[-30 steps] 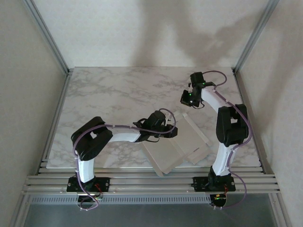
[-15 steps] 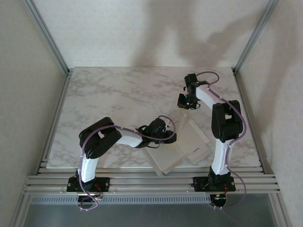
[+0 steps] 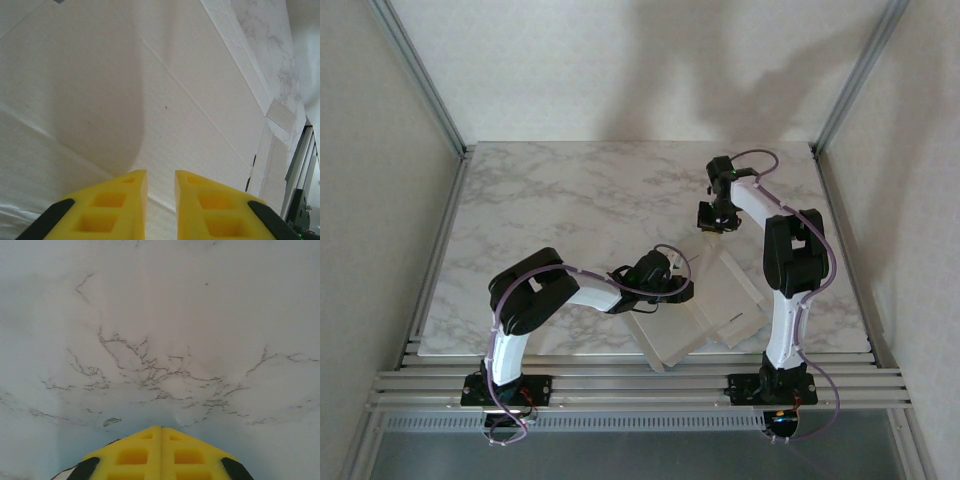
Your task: Fold the paper box
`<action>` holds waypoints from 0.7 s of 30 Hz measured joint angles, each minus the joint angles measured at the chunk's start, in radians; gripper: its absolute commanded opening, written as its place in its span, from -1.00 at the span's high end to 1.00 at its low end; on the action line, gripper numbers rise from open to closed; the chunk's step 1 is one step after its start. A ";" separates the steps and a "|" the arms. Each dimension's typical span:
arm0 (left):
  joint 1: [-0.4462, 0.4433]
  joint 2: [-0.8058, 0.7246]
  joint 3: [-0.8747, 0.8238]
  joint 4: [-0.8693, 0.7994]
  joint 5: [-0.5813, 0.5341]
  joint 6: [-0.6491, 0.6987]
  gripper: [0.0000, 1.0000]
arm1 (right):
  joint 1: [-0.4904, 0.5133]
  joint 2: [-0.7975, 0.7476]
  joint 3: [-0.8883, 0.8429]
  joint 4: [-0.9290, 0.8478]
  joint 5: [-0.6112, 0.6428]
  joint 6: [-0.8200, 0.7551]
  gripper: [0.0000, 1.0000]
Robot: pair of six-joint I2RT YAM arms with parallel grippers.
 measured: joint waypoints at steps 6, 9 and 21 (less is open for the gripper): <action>-0.001 0.001 0.000 0.002 -0.003 -0.004 0.56 | 0.000 -0.017 -0.050 0.000 0.018 -0.014 1.00; -0.001 0.001 0.000 0.002 -0.004 -0.007 0.56 | 0.000 -0.047 -0.076 0.000 0.020 -0.015 1.00; -0.005 0.001 0.000 0.002 -0.015 -0.007 0.56 | 0.000 -0.140 -0.166 -0.006 0.057 -0.014 1.00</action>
